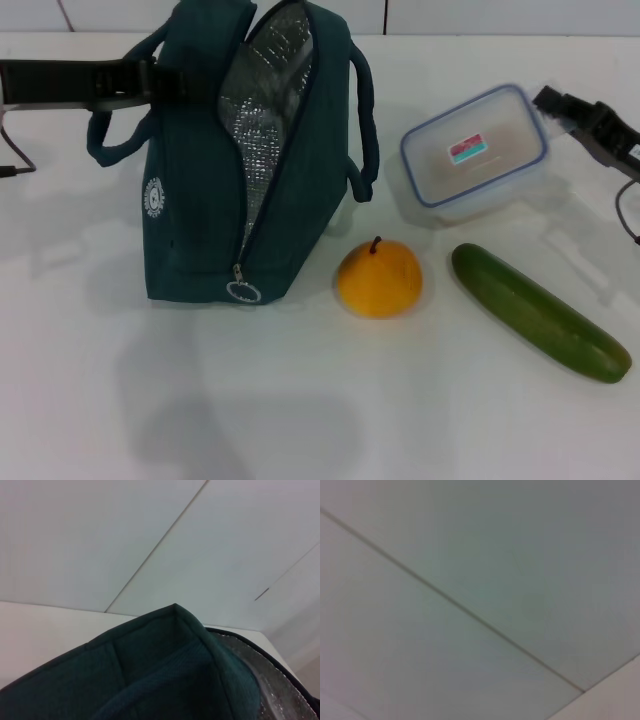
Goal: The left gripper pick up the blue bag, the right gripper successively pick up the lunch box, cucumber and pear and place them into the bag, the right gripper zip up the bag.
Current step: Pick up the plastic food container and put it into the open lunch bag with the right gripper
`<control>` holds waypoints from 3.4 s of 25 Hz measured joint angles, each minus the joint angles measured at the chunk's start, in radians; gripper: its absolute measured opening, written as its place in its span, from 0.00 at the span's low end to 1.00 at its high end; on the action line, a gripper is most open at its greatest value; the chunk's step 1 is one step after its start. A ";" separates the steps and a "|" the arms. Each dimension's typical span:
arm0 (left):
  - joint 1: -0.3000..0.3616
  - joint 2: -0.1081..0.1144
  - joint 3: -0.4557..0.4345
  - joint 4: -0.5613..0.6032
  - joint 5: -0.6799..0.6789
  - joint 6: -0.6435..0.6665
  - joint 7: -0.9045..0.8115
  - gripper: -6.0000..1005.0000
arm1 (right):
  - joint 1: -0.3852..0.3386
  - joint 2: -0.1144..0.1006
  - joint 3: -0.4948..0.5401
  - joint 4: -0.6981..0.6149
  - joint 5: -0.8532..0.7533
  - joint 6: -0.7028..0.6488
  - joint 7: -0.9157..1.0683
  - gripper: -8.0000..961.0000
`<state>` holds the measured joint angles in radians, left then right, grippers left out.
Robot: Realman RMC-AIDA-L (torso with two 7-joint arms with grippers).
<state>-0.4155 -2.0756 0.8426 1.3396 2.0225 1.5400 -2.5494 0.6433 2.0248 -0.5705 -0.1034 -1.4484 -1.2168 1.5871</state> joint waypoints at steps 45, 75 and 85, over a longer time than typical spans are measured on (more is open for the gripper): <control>-0.001 -0.005 0.007 0.003 -0.017 0.011 -0.005 0.05 | -0.120 -0.007 0.000 0.023 0.268 -0.262 0.182 0.11; -0.053 -0.004 0.038 -0.020 -0.019 0.019 -0.005 0.05 | 0.142 0.003 0.002 0.129 0.376 -0.464 0.316 0.12; -0.067 -0.001 0.046 -0.039 -0.018 0.017 0.000 0.05 | 0.293 0.003 0.001 0.150 0.378 -0.439 0.320 0.12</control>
<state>-0.4828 -2.0766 0.8885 1.3004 2.0046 1.5573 -2.5495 0.9365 2.0278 -0.5694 0.0469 -1.0702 -1.6554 1.9075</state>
